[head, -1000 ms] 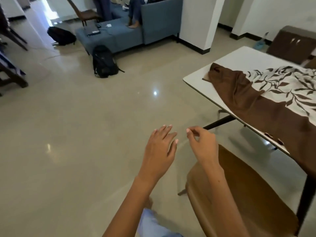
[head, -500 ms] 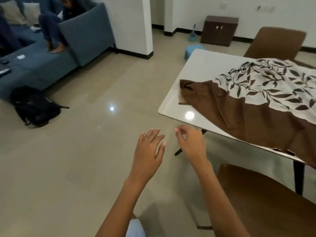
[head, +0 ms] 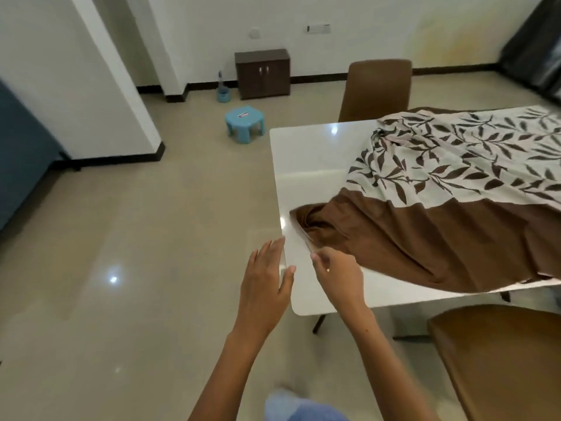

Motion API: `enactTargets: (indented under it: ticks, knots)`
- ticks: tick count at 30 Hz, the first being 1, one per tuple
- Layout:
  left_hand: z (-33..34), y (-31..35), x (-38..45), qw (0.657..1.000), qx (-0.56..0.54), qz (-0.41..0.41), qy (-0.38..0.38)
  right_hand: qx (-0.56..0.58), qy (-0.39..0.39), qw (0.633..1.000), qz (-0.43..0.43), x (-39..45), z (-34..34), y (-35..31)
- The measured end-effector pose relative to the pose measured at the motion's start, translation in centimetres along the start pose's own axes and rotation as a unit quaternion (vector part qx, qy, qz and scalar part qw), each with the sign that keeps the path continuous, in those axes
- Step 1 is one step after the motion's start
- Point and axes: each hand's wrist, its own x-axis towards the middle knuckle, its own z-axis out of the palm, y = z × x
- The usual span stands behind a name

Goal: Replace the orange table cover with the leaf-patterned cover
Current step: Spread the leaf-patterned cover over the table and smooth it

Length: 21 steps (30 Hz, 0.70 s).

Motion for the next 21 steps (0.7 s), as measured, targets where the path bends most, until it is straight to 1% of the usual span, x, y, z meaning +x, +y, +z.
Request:
enactTargets:
  ticks: [3, 8, 13, 17, 21]
  knots:
    - [0.3, -3.4, 5.6, 0.998, -0.009, 0.051, -0.047, -0.022, 0.026, 0.999, 0.035, 5.0, 2.5, -1.3]
    - [1.4, -8.8, 14.4, 0.989, -0.02, 0.099, -0.11, -0.021, 0.08, 0.992, 0.093, 13.9, 6.6, -3.2]
    - [3.2, -13.1, 21.4, 0.975, -0.031, 0.152, -0.158, -0.033, 0.126, 0.982, 0.134, 19.3, 8.7, -4.3]
    - [6.6, -14.9, 26.3, 0.951, -0.042, 0.216, -0.217, -0.067, 0.192, 0.961, 0.187, 22.3, 10.3, -3.0]
    - [10.6, -16.3, 30.7, 0.916, -0.053, 0.287, -0.276, -0.113, 0.267, 0.926, 0.24, 24.5, 12.2, -0.7]
